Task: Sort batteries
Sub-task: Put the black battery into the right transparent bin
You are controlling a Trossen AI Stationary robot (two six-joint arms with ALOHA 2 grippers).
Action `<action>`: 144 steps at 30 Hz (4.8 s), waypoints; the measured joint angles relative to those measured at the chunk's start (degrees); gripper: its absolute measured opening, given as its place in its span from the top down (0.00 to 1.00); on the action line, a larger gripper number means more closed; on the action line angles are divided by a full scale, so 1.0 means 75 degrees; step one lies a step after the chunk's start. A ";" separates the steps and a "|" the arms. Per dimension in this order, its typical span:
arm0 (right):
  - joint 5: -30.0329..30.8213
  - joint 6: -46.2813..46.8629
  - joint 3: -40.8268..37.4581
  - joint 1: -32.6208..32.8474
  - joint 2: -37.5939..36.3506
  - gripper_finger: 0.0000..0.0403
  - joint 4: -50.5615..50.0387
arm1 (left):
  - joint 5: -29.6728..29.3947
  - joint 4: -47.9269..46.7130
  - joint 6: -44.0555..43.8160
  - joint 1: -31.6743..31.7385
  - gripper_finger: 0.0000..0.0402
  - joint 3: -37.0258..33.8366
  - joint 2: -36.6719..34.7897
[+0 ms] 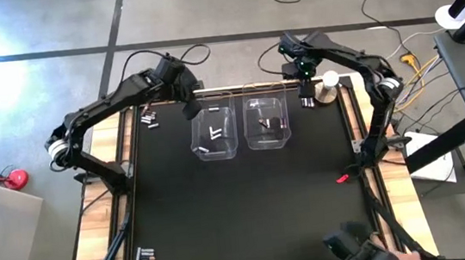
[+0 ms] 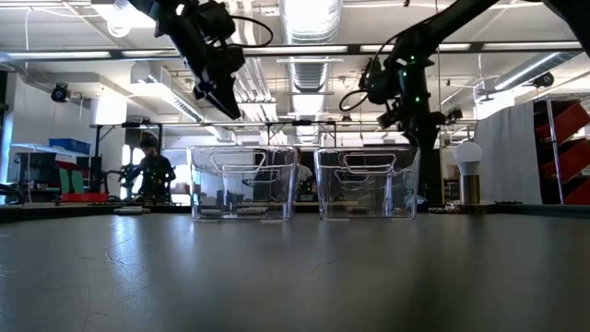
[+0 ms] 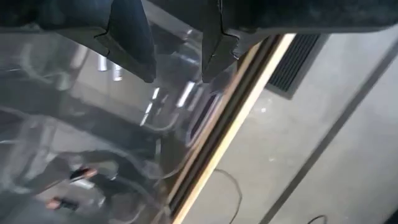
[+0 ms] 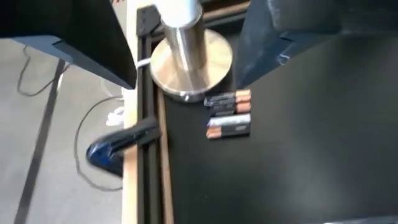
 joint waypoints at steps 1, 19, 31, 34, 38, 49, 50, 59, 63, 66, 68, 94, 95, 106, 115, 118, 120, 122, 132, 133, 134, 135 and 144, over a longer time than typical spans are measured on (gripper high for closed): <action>-0.0035 -0.0129 -0.0052 0.0000 0.0027 0.31 0.0071 | 0.0056 0.0007 -0.0010 -0.0003 0.73 0.0000 -0.0056; -0.1125 -0.0703 -0.1819 -0.0102 0.0248 0.18 0.1346 | 0.0119 0.0029 0.0047 0.0000 0.79 -0.0041 -0.0773; -0.0782 0.0248 -0.2435 -0.0289 0.0289 0.22 0.2304 | 0.0124 0.0001 0.0009 -0.0012 0.79 -0.0044 -0.0756; -0.0766 0.0210 -0.2379 -0.0306 0.0234 0.23 0.2246 | 0.0127 -0.0010 -0.0096 -0.0012 0.79 -0.0044 -0.0756; -0.0857 -0.0207 -0.2157 -0.0270 0.0073 0.24 0.2139 | 0.0127 -0.0013 -0.0157 -0.0012 0.79 -0.0044 -0.0756; -0.2104 -0.0619 -0.1705 -0.0211 -0.0151 0.25 0.2168 | 0.0127 0.0090 -0.0157 -0.0009 0.79 -0.0044 -0.0753; -0.2201 -0.0548 -0.1705 -0.0169 -0.0140 0.25 0.2167 | 0.0127 0.0092 -0.0157 -0.0009 0.79 -0.0044 -0.0753; -0.2256 -0.0523 -0.1685 0.0445 -0.0155 0.28 0.2099 | 0.0127 0.0095 -0.0157 -0.0009 0.79 -0.0044 -0.0750; -0.2261 -0.0673 -0.1685 0.0660 -0.0321 0.27 0.1964 | 0.0127 0.0098 -0.0151 -0.0009 0.79 -0.0044 -0.0750; -0.2264 -0.0764 -0.1685 0.0751 -0.0585 0.26 0.1775 | 0.0127 0.0098 -0.0136 -0.0009 0.79 -0.0044 -0.0750; -0.2252 -0.0784 -0.1682 0.0758 -0.0767 0.26 0.1698 | 0.0127 0.0098 -0.0133 -0.0009 0.79 -0.0044 -0.0750; -0.1266 -0.0848 -0.2976 -0.0277 -0.0551 0.25 0.3332 | 0.0127 0.0130 -0.0355 -0.0009 0.79 -0.0044 -0.0747; -0.1287 -0.0898 -0.3000 -0.0308 -0.0551 0.24 0.3351 | 0.0127 0.0130 -0.0361 -0.0009 0.79 -0.0044 -0.0747; -0.1654 -0.0525 -0.3181 -0.0437 -0.0551 0.28 0.3644 | 0.0127 0.0350 -0.0883 -0.0011 0.79 -0.0044 -0.0747; -0.1575 0.2484 -0.3101 -0.0845 -0.0551 0.31 0.3234 | 0.0127 0.0355 -0.0911 -0.0047 0.79 -0.0044 -0.0747; -0.1567 0.3741 -0.3101 -0.0962 -0.0548 0.31 0.3229 | 0.0127 0.0354 -0.0830 -0.0047 0.79 -0.0044 -0.0747; -0.1569 0.4714 -0.3101 -0.1024 -0.0536 0.31 0.3248 | 0.0127 0.0355 -0.0807 -0.0047 0.79 -0.0044 -0.0747; -0.1571 0.5595 -0.3077 -0.1052 -0.0533 0.31 0.3277 | 0.0127 0.0358 -0.0804 -0.0047 0.79 -0.0044 -0.0747; -0.1592 0.5386 -0.2646 -0.0979 -0.0527 0.31 0.3258 | 0.0127 0.0310 -0.0722 -0.0047 0.79 -0.0044 -0.0747; -0.1591 0.5366 -0.2533 -0.0981 -0.0527 0.31 0.3253 | 0.0127 0.0291 -0.0722 -0.0047 0.79 -0.0044 -0.0747; -0.1588 0.5343 -0.2405 -0.0982 -0.0527 0.32 0.3239 | 0.0127 0.0285 -0.0721 -0.0047 0.79 -0.0044 -0.0747; -0.1591 0.5335 -0.2269 -0.0979 -0.0527 0.32 0.3215 | 0.0127 0.0285 -0.0713 -0.0047 0.79 -0.0044 -0.0747; -0.1549 0.8255 -0.1329 -0.0809 -0.0804 0.37 0.1984 | 0.0127 0.0247 -0.0713 -0.0047 0.79 -0.0044 -0.0747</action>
